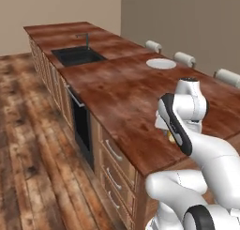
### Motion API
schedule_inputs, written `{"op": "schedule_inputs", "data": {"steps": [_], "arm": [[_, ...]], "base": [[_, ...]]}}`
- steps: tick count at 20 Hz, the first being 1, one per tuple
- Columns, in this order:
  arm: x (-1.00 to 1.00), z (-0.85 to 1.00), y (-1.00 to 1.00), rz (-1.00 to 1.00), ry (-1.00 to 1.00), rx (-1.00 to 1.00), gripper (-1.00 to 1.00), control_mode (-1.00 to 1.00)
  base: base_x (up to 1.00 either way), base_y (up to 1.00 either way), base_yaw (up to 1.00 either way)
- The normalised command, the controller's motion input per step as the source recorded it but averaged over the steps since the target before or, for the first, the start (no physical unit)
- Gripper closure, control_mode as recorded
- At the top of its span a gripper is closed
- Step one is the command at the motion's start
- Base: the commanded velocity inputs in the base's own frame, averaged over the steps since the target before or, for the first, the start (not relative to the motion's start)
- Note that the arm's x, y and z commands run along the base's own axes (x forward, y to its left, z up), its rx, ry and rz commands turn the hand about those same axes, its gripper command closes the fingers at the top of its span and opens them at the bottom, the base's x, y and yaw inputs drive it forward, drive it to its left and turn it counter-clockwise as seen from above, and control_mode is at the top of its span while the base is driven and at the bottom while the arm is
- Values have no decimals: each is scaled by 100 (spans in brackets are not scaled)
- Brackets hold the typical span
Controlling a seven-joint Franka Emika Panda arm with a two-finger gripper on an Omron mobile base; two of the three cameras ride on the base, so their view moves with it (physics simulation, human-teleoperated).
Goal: Move the hot dog bun to the plate on the dining table and place the condiment next to that plate. Then navigate to the fridge and take the sausage and place it on the plate as well.
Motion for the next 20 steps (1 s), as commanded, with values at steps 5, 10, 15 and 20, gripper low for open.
{"op": "schedule_inputs", "data": {"steps": [5,10,15,20], "arm": [[0,0,0,0,0,0,100,100],[0,0,0,0,0,0,100,100],[0,0,0,0,0,0,100,100],[0,0,0,0,0,0,100,100]], "base": [[0,-100,14],[0,-100,18],[0,-100,19],[-11,-100,20]]}}
